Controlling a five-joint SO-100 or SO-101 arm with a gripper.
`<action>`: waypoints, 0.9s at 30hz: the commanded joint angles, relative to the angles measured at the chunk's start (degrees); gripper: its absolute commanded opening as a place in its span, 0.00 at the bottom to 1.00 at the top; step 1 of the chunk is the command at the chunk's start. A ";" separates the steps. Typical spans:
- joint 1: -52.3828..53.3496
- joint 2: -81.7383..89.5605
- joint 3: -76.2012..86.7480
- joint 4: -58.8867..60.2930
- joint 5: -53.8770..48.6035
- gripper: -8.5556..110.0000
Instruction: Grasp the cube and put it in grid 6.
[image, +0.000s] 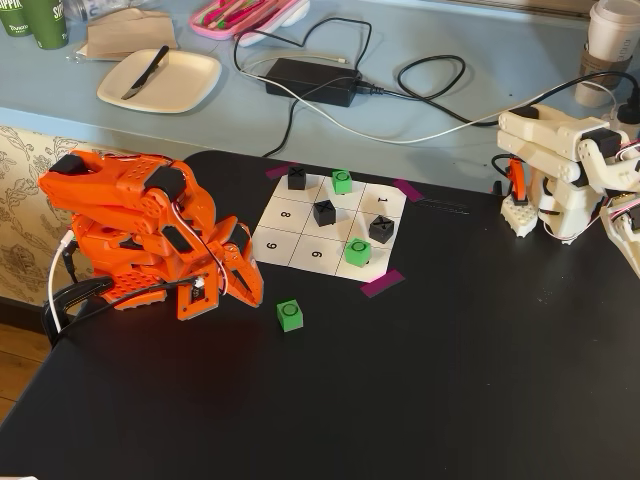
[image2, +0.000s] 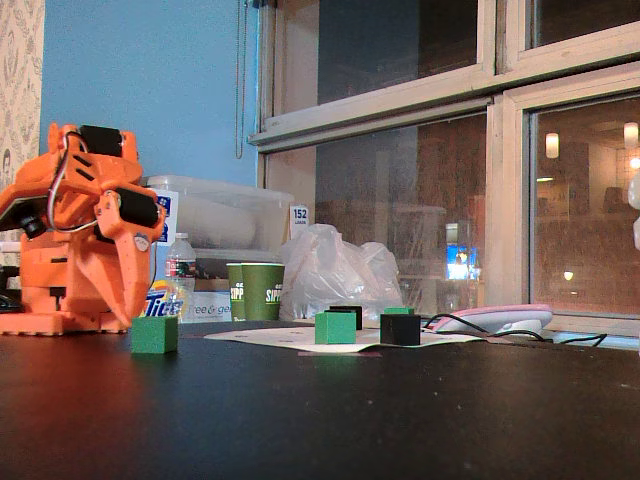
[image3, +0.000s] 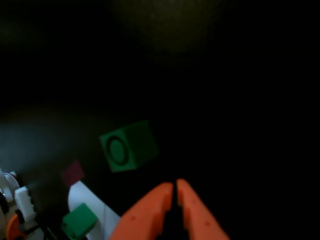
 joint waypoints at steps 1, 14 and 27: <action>-0.62 0.35 1.41 0.44 -1.23 0.07; -2.02 0.35 1.41 0.62 -2.90 0.07; -2.37 0.35 1.49 0.79 -3.16 0.07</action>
